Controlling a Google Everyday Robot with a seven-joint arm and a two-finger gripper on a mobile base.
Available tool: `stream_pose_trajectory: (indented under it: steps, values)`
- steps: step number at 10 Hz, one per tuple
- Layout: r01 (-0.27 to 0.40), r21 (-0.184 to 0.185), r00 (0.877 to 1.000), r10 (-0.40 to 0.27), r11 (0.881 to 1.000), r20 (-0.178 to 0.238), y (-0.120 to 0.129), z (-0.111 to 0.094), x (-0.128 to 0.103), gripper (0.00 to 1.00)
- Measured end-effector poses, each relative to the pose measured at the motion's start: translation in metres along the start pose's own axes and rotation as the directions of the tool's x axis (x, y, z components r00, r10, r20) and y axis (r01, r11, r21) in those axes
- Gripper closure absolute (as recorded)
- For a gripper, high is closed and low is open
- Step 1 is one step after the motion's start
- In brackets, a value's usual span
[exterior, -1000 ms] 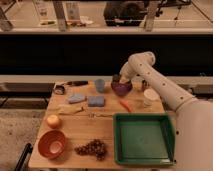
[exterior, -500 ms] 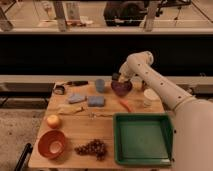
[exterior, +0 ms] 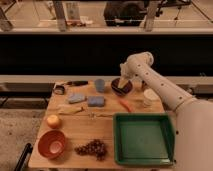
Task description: Place eraser in purple bowl
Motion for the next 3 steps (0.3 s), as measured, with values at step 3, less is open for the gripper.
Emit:
stream_pose_trajectory:
  steps: [3]
  values:
    - [0.018, 0.054, 0.999, -0.020, 0.998, 0.031, 0.008, -0.029, -0.019, 0.20]
